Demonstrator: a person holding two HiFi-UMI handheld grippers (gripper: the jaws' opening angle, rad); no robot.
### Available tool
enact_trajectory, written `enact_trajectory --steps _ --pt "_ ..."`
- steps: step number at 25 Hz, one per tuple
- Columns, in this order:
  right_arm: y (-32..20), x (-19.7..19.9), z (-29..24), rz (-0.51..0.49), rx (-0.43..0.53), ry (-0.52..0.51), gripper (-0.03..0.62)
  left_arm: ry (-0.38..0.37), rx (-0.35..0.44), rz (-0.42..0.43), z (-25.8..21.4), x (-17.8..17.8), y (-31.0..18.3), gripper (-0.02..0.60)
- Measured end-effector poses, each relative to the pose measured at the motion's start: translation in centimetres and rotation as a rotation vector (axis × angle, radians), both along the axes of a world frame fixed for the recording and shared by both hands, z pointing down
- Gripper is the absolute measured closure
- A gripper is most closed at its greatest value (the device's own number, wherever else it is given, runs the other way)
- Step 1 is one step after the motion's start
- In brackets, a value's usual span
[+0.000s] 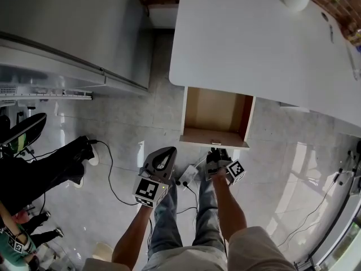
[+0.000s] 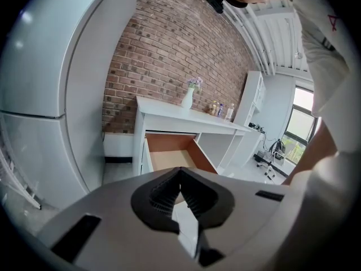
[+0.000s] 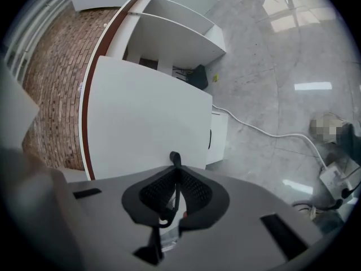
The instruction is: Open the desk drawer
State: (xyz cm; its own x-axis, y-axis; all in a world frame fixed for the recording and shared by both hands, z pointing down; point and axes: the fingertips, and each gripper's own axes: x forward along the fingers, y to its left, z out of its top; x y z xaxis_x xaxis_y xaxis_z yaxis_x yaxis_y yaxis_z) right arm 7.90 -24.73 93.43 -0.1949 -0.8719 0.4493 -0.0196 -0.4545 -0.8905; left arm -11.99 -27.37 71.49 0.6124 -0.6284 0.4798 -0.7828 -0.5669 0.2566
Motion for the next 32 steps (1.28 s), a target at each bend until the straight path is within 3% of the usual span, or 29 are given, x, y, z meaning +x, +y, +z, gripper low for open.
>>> enact_trajectory --steps 1,2,4,14,15,17,20,23,25,27,30,32 --pt "0.2 0.1 0.2 0.006 -0.018 -0.006 0.563 -0.001 0.002 0.002 -0.1 0.1 0.0 0.569" --pt "0.5 0.2 0.5 0.014 -0.043 -0.012 0.519 -0.003 0.006 0.004 -0.2 0.1 0.0 0.569" --pt "1.8 0.4 1.1 0.031 -0.086 -0.028 0.351 -0.003 0.016 0.006 -0.6 0.1 -0.1 0.569" --pt "8.4 1.5 -0.3 0.045 -0.101 -0.038 0.339 0.010 0.046 0.006 -2.2 1.1 0.9 0.569" --pt "8.5 1.6 -0.8 0.047 -0.096 -0.026 0.347 0.012 0.049 0.006 -2.4 1.2 1.2 0.569" --pt "8.4 1.8 -3.1 0.068 -0.049 -0.016 0.577 0.015 0.052 0.004 -2.8 1.4 1.7 0.569" --pt "7.0 2.1 -7.3 0.100 0.081 -0.041 0.577 0.019 0.057 -0.007 -3.5 1.6 2.1 0.569" --pt "6.4 2.4 -10.1 0.085 0.131 -0.024 0.577 0.018 0.063 -0.002 -4.6 2.2 2.7 0.569" --pt "5.5 2.0 -12.6 -0.055 0.178 0.080 0.577 0.020 0.076 0.006 -5.7 2.6 3.0 0.569" --pt "4.7 1.1 -15.6 -0.286 0.230 0.265 0.577 0.021 0.089 0.003 -7.2 2.8 3.2 0.569" --pt "4.1 0.3 -20.7 -0.596 0.288 0.634 0.577 0.020 0.111 -0.010 -10.0 2.6 3.5 0.569" --pt "2.6 -0.1 -24.6 -0.743 0.349 0.890 0.577 0.018 0.141 -0.020 -12.0 2.5 2.9 0.569"
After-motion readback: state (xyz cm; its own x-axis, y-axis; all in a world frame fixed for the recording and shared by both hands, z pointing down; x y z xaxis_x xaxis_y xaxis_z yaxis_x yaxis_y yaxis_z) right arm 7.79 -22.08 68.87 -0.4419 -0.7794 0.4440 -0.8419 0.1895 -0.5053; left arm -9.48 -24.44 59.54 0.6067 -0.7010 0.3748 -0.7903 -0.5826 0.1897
